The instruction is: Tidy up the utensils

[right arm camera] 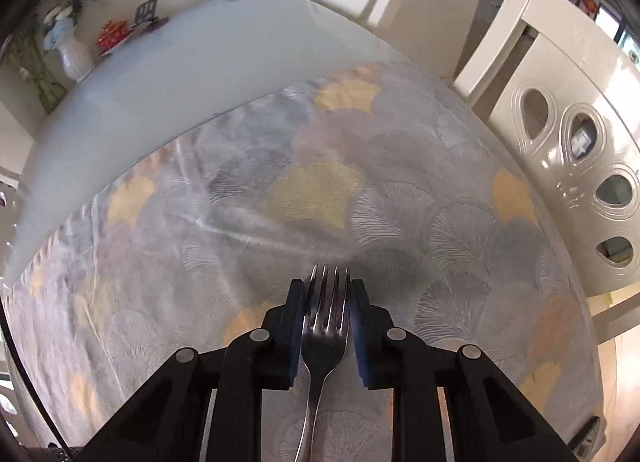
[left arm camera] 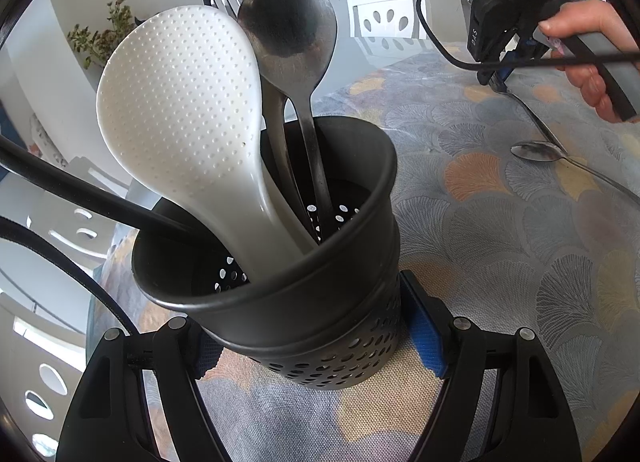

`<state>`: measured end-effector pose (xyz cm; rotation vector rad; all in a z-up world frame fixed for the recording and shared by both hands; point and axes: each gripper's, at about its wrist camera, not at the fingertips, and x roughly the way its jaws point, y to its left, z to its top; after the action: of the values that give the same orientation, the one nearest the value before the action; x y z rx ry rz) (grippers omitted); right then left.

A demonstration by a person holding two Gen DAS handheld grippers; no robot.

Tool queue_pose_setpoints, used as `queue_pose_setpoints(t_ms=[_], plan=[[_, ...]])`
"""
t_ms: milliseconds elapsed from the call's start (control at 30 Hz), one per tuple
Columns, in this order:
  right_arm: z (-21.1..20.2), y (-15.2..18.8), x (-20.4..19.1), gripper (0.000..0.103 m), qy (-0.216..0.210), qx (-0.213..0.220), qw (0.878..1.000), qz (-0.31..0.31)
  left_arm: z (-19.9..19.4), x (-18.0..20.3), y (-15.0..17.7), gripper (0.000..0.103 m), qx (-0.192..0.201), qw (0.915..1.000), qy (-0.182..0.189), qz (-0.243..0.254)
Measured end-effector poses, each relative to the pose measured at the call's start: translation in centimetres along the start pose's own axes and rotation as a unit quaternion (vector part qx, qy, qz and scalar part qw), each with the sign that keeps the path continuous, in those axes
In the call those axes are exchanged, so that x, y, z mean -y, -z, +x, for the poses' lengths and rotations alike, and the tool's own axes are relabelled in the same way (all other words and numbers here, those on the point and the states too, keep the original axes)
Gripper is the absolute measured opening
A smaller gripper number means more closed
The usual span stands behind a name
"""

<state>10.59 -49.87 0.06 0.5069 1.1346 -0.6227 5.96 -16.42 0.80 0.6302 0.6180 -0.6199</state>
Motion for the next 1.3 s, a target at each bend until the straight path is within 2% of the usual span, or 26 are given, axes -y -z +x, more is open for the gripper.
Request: queue_pose_setpoints(t_ms=[133, 333, 533, 733, 833, 900, 1033, 1167, 1300], plan=[[-1.5, 0.8, 0.7, 0.021, -0.038, 0.01, 0.999, 0.011, 0.1, 0.0, -0.1, 0.076, -0.001, 1.0, 0.001, -0.001], [-7.9, 2.5, 2.1, 0.021, -0.091, 0.065, 0.994, 0.006, 0.1, 0.0, -0.1, 0.076, -0.001, 1.0, 0.001, -0.001], [-14.1, 4.4, 1.6, 0.021, -0.1, 0.133, 0.986, -0.027, 0.2, 0.1, -0.1, 0.076, 0.0, 1.0, -0.001, 0.001], [-20.2, 4.0, 0.3, 0.021, -0.105, 0.216, 0.968, -0.069, 0.2, 0.1, -0.1, 0.076, 0.0, 1.0, -0.001, 0.0], [-22.4, 3.2, 0.1, 0.019, -0.116, 0.241, 0.961, -0.072, 0.2, 0.1, -0.1, 0.076, 0.0, 1.0, 0.0, 0.0], [-24.0, 2.7, -0.3, 0.013, -0.126, 0.257, 0.955, -0.075, 0.2, 0.1, -0.1, 0.076, 0.0, 1.0, -0.001, 0.0], [-27.9, 2.5, -1.6, 0.013, -0.147, 0.289, 0.941, -0.099, 0.2, 0.1, -0.1, 0.076, 0.0, 1.0, -0.001, 0.0], [-29.1, 2.7, -2.9, 0.013, -0.159, 0.283, 0.937, -0.128, 0.2, 0.1, -0.1, 0.076, 0.0, 1.0, -0.001, 0.001], [-26.1, 2.5, -2.5, 0.015, -0.143, 0.222, 0.956, -0.125, 0.4, 0.1, -0.1, 0.076, 0.0, 1.0, -0.001, 0.0]])
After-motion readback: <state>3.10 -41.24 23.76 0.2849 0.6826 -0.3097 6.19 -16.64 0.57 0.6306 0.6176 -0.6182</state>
